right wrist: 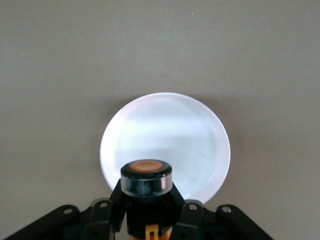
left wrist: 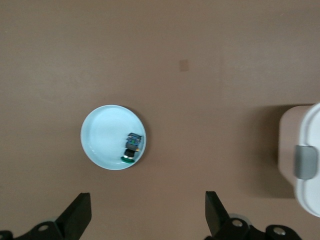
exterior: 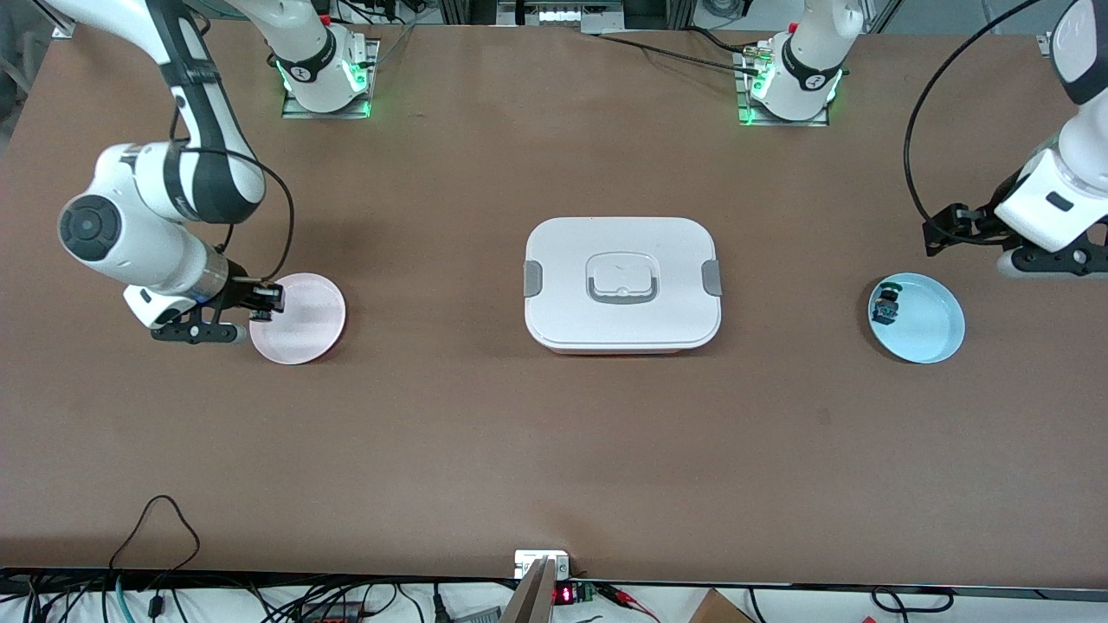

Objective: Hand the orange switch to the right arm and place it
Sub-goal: 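Lower the switch onto the white plate with the right gripper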

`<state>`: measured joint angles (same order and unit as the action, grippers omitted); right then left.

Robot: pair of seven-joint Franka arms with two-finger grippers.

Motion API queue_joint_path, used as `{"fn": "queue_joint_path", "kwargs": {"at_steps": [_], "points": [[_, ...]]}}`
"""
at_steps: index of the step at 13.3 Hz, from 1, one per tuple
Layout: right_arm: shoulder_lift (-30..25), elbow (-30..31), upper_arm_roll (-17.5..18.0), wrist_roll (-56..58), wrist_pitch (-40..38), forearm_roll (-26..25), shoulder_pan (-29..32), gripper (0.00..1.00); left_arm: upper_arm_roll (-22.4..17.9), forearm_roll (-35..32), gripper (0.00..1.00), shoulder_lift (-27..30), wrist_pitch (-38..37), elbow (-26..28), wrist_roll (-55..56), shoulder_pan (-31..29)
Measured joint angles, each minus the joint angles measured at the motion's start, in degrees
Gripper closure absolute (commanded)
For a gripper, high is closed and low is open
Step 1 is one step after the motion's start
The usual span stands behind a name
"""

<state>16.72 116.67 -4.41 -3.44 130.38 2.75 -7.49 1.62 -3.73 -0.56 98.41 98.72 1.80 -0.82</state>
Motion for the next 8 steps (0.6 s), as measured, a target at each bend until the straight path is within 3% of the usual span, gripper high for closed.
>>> {"fn": "queue_joint_path", "kwargs": {"at_steps": [8], "points": [[7.8, 4.3, -0.1, 0.1, 15.4, -0.3, 0.7, 1.0, 0.1, 2.5, 0.0, -2.9, -5.2, -6.2, 0.0, -0.8]]}}
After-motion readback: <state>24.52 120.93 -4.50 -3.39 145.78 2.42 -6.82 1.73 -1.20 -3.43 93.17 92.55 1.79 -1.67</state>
